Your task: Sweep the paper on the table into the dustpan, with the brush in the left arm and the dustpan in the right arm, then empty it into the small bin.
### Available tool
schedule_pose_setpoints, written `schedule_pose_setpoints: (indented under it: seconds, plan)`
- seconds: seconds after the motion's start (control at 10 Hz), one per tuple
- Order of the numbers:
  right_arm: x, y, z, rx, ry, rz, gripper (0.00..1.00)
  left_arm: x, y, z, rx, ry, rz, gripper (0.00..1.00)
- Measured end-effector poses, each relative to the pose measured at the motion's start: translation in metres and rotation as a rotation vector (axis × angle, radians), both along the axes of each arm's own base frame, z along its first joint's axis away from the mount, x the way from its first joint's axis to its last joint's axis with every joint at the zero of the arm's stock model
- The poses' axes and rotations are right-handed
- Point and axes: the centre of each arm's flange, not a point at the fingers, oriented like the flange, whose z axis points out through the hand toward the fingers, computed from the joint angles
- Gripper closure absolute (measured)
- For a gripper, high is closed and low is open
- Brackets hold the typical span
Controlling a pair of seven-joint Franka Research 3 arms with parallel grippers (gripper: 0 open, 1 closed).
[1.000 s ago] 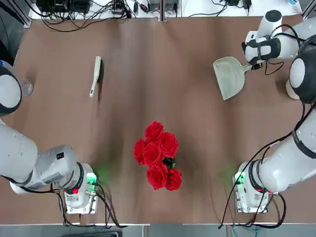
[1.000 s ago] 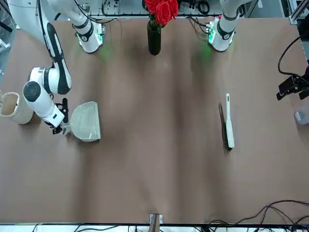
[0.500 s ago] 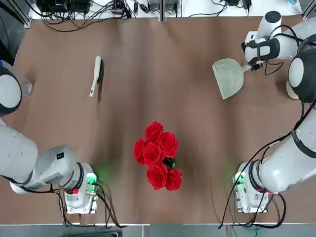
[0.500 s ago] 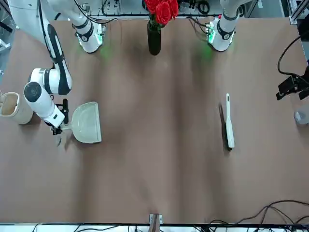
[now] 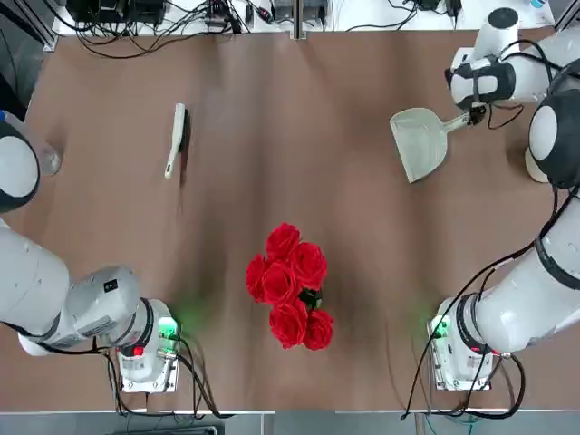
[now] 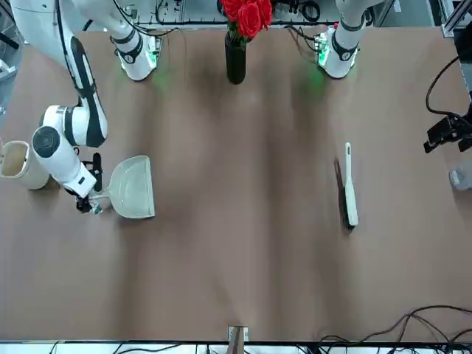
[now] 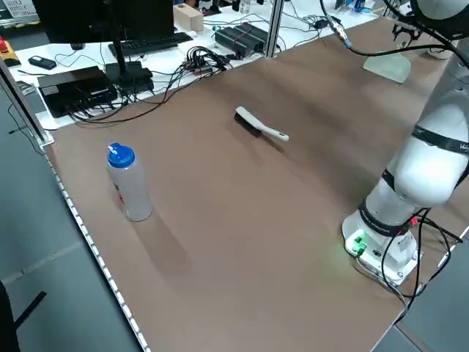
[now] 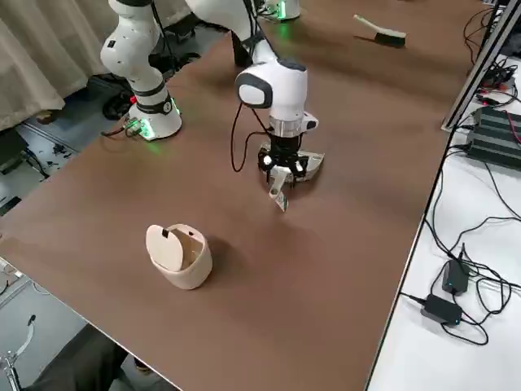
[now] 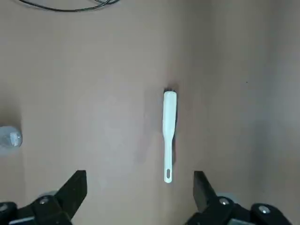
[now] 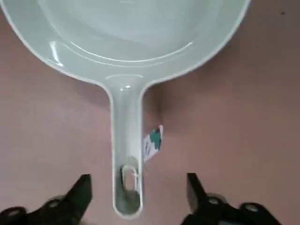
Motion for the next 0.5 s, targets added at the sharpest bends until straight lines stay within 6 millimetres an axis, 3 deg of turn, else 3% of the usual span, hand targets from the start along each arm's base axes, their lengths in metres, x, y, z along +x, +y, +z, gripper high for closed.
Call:
schedule_pose_setpoints:
  seconds: [0.2, 0.5]
  plan:
    - [0.025, 0.001, 0.048, 0.007, 0.047, -0.055, 0.0, 0.001, 0.002, -0.001, -0.001, 0.002, 0.003, 0.0]
    - [0.053, 0.012, 0.145, 0.131, 0.056, -0.26, 0.0, 0.002, 0.005, -0.005, -0.003, 0.009, 0.006, 0.0]
